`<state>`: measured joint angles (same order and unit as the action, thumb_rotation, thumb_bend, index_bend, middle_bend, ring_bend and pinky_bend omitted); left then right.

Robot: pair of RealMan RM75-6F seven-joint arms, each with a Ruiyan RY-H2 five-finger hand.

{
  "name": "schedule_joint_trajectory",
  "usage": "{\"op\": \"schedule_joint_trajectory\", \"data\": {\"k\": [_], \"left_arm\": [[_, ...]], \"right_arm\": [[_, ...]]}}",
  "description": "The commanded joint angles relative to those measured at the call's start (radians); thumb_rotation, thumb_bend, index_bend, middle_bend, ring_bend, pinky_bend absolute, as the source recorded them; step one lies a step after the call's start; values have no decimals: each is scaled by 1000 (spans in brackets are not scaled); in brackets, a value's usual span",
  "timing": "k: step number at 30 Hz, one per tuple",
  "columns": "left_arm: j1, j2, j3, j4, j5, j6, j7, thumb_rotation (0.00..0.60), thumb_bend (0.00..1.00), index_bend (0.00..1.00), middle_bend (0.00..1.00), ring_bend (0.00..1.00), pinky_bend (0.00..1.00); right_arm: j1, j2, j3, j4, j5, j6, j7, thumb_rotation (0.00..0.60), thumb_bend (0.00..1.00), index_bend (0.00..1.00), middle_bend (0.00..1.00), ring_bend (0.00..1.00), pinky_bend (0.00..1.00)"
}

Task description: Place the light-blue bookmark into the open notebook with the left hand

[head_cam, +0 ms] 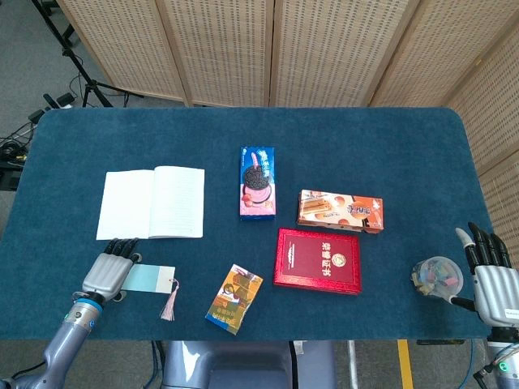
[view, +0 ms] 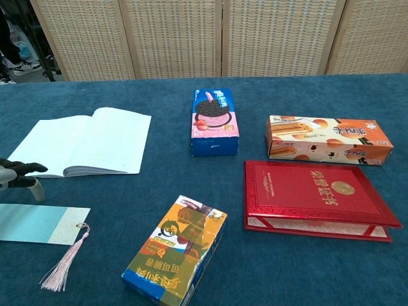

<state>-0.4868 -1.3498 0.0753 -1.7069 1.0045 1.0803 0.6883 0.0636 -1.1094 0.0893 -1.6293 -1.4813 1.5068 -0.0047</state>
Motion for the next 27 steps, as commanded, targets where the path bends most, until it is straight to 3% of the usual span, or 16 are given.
{"op": "schedule_joint_trajectory", "data": {"k": [1,27], "left_arm": [[1,-1,2,0,2,2,0,600,180,311,0,0,0],[17,-44,9,44,18,36,26,600,193,312,0,0,0]], "right_arm": [[0,0,0,0,0,1,1,600,0,0,0,0,0],[-5,3,5,-1,-3,15,16,600,0,0,0,0,0]]}}
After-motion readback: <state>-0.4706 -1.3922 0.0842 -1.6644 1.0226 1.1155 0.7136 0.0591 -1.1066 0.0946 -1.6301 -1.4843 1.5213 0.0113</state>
